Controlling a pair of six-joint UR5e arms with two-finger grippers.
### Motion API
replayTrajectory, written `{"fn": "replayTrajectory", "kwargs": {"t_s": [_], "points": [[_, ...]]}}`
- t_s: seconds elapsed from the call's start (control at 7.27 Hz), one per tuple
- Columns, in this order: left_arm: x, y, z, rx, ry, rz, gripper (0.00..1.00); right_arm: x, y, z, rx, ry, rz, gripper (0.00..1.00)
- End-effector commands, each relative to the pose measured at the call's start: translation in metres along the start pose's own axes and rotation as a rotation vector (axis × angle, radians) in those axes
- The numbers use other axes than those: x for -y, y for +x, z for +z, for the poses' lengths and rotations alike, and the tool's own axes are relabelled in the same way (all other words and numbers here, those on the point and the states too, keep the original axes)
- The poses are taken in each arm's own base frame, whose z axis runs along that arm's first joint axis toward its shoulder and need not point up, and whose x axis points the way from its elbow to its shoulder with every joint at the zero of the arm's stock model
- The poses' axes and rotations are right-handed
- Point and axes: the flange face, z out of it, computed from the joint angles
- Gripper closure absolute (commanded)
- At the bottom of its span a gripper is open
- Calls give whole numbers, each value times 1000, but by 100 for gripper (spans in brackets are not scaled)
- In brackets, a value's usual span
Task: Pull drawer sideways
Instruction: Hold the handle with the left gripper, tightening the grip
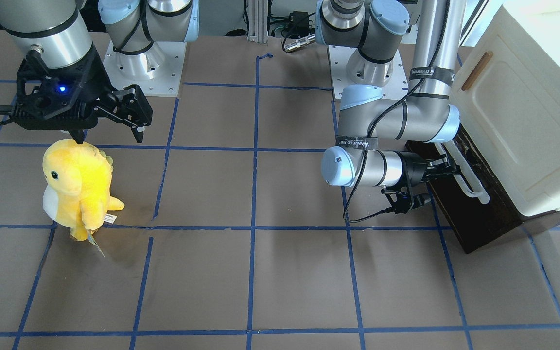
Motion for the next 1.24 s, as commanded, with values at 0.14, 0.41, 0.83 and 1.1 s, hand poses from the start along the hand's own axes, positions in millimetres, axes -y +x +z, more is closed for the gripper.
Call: {"fn": "replayTrajectory", "kwargs": {"t_s": [0.14, 0.41, 0.83, 1.1], "points": [[0, -1, 3, -1, -6, -1, 67, 0, 0, 0, 0, 0, 0, 0], [0, -1, 3, -1, -6, -1, 70, 0, 0, 0, 0, 0, -2, 0], [1, -2, 3, -2, -6, -4, 73, 0, 0, 0, 0, 0, 0, 0], [3, -5, 2, -2, -3, -4, 77, 0, 0, 0, 0, 0, 0, 0]]}}
